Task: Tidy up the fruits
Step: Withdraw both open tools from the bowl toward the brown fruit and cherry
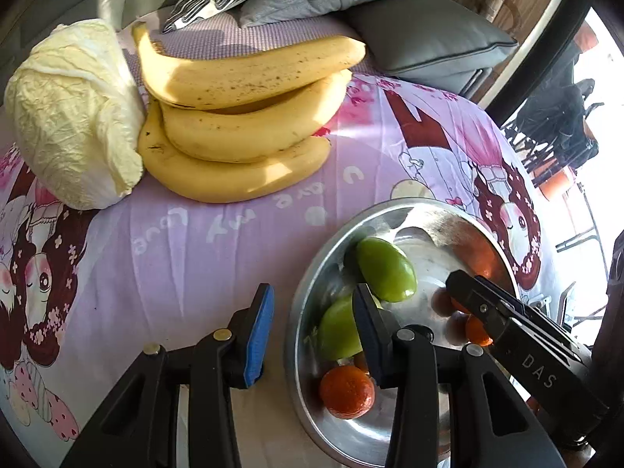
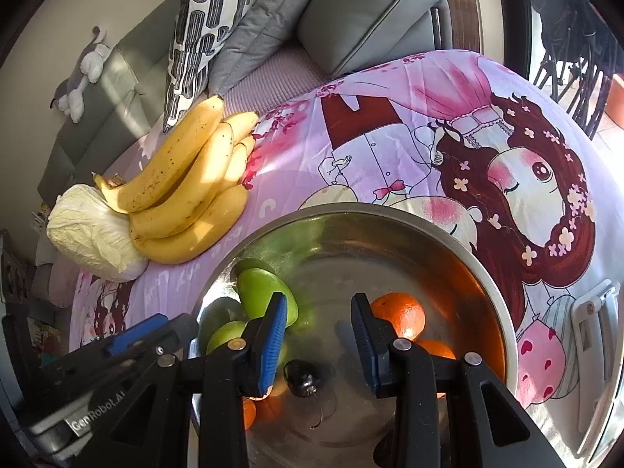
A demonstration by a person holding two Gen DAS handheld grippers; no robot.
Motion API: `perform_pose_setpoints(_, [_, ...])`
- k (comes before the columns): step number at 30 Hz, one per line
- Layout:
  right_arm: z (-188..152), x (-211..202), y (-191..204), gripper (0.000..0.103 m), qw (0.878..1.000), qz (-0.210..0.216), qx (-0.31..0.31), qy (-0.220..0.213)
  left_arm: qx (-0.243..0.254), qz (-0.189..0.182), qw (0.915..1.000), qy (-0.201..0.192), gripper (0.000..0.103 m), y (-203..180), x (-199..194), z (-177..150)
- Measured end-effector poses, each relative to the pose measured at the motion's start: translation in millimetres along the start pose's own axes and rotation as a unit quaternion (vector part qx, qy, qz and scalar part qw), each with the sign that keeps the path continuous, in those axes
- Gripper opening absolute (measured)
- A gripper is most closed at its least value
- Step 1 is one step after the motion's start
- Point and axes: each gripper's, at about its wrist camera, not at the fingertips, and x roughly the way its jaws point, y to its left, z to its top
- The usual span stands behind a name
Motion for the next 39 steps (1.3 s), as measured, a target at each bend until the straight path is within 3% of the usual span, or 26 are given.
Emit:
perform_pose_setpoints(11, [-16.0,-2.9,15.0,0.038,1.000,-0.008,-0.026,0.013,-0.063,0.040,0.9972,-0.006,0.043,49.1,-5.5,-9.4])
perform_pose_setpoints(18, [-18.5,-2.8,17.8,0.038,0.999,-0.010,-0.031,0.016,-0.067,0.044,0.9968,0.005,0.045,51.5,1.3,-11.5])
perform_pose_setpoints(19, [-18.5,-2.7,17.3,0.039,0.999,-0.011,-0.030,0.015,-0.066,0.044,0.9968,0.007,0.047,50.9,2.4,-11.8])
perform_pose_setpoints(21, [-18.1,-2.0,15.7,0.058,0.999,-0.014,-0.026,0.016,-0.064,0.049,0.9967,0.011,0.061,49.6,4.6,-12.3])
perform_pose_setpoints(31, [-20.9,5.5,21.0,0.078,0.998,-0.038,-0.048,0.029,-0.072,0.064,0.9951,0.020,0.072,52.0,15.2,-14.3])
perform_pose_setpoints(33, [-21.2,6.0,21.4,0.079,0.997,-0.043,-0.051,0.029,-0.075,0.064,0.9949,0.018,0.080,53.2,14.7,-14.6])
perform_pose_setpoints(39, [-20.9,4.7,21.2,0.088,0.997,-0.053,-0.056,0.021,-0.076,0.067,0.9948,0.015,0.083,55.6,11.6,-14.9])
